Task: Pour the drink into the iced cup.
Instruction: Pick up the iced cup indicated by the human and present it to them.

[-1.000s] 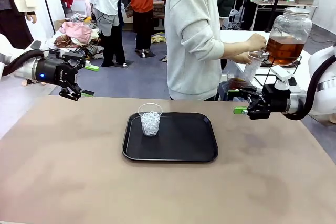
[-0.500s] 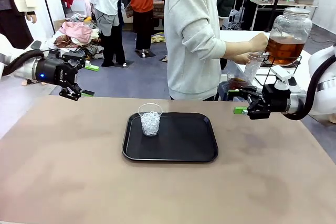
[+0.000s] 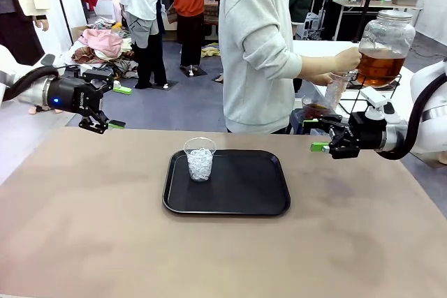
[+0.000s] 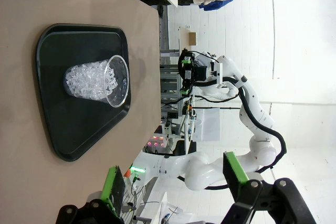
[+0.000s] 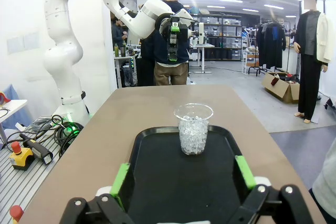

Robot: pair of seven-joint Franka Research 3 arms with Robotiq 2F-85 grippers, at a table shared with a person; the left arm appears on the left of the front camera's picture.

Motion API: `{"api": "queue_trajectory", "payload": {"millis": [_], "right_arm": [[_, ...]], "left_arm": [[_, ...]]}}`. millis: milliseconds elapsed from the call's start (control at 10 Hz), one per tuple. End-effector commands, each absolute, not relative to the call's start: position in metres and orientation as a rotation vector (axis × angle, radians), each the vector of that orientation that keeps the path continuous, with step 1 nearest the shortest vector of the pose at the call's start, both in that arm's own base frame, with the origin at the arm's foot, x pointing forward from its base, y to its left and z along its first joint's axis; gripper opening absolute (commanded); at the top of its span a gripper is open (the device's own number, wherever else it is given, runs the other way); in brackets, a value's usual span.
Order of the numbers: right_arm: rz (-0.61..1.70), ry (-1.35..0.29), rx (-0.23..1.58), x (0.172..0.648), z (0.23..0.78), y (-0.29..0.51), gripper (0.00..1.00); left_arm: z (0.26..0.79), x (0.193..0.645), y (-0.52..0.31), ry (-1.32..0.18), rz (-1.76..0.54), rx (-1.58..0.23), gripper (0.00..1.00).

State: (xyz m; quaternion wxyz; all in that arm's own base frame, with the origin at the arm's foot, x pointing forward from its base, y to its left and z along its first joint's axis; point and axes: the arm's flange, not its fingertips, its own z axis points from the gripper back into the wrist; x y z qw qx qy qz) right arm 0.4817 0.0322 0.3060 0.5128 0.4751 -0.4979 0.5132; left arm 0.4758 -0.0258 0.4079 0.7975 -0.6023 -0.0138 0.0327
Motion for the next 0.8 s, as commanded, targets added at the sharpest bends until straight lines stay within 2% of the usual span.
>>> {"api": "queue_trajectory", "payload": {"millis": [0,700], "right_arm": [[1.237,-1.189,1.142,0.4853,0.3090,0.0339,1.00],[1.237,-1.189,1.142,0.4853,0.3090,0.0339,1.00]], "left_arm": [[0.4088,0.4744,-0.0260,-0.030,0.069,-1.295,1.00],[0.4088,0.4744,-0.0260,-0.030,0.069,-1.295,1.00]]}}
